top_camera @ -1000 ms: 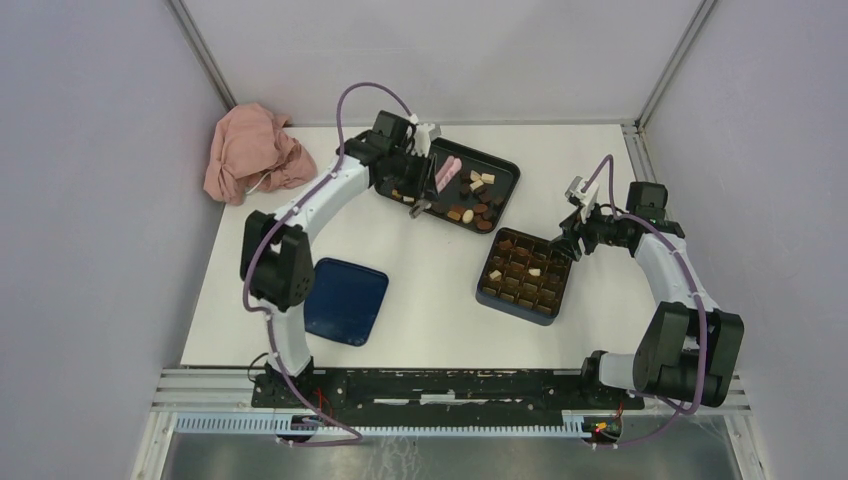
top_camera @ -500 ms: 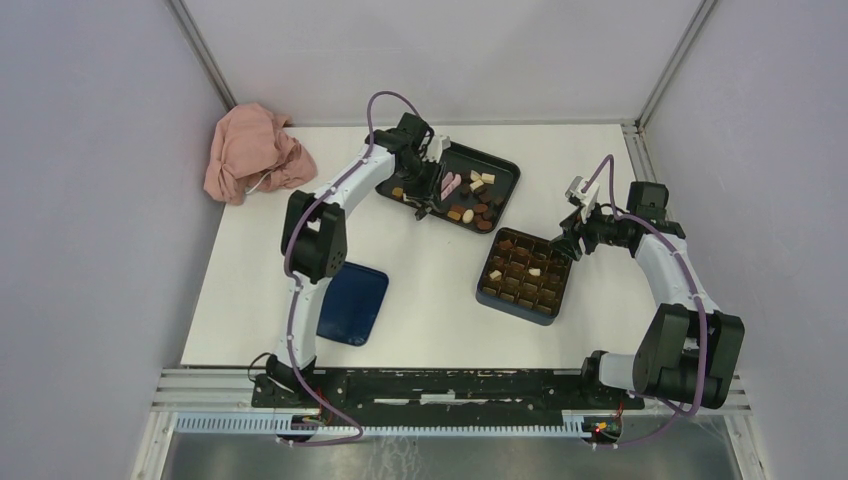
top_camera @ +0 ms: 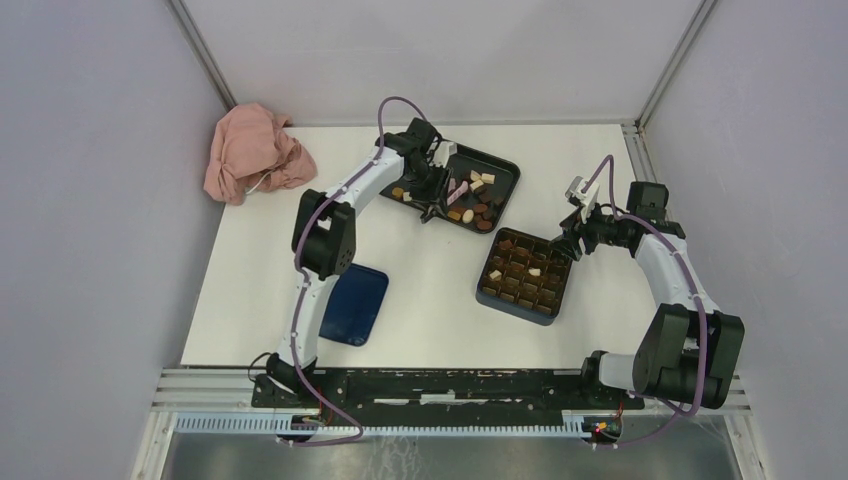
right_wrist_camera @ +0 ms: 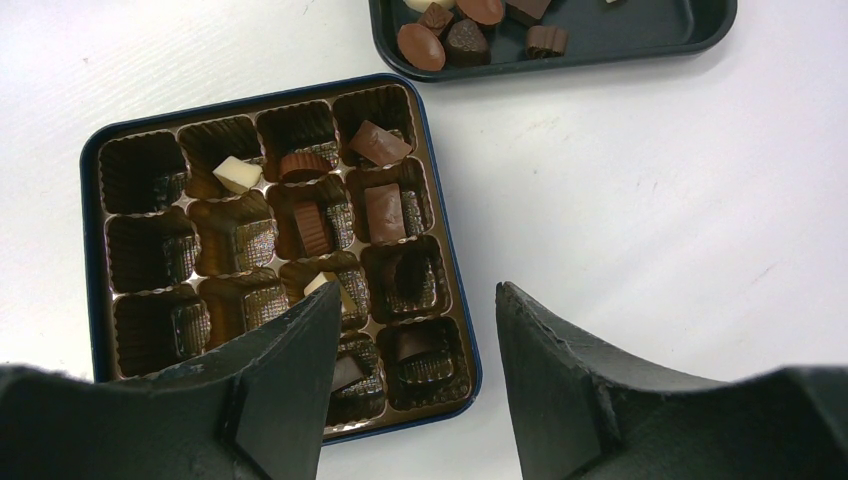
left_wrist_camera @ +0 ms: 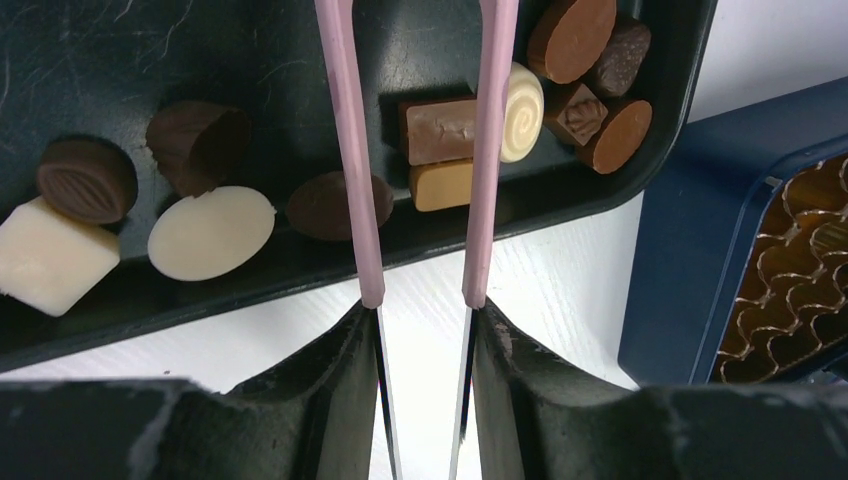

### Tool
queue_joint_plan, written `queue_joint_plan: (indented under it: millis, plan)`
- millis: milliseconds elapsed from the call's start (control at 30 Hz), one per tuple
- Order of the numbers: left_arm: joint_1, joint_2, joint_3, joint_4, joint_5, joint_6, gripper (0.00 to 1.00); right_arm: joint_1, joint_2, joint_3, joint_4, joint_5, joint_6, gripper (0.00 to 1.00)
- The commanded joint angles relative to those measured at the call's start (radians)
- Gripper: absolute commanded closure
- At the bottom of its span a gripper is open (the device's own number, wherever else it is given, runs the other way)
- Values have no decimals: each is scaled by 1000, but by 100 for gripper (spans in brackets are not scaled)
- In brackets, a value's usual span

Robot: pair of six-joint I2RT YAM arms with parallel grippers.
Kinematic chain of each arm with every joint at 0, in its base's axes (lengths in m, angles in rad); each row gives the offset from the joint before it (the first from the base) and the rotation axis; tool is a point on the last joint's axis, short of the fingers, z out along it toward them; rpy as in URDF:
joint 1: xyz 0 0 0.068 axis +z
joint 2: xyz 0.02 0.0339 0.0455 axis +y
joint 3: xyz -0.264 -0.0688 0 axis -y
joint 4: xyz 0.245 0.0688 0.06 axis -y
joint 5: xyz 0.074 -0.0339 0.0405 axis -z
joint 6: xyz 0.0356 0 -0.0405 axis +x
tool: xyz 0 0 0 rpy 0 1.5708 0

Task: Pack the chocolate
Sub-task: Pick up the fake chocolate from the plate.

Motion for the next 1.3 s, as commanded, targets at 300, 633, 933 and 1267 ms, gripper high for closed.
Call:
queue_joint_plan:
  millis: [300,633,933,1267]
  plan:
    - [-38,52,88,-12,-86,9,56,-3,-17,8,-14,-31,-19,36]
    - [-62,91,145,-35,-127,1,56,-2,-16,10,-19,-33,-24,36]
    - [-70,106,168,-55,-177,-2,57,-4,-17,13,-24,-34,-28,36]
    - [-77,125,195,-103,-212,4,63,-3,-19,13,-25,-37,-29,36]
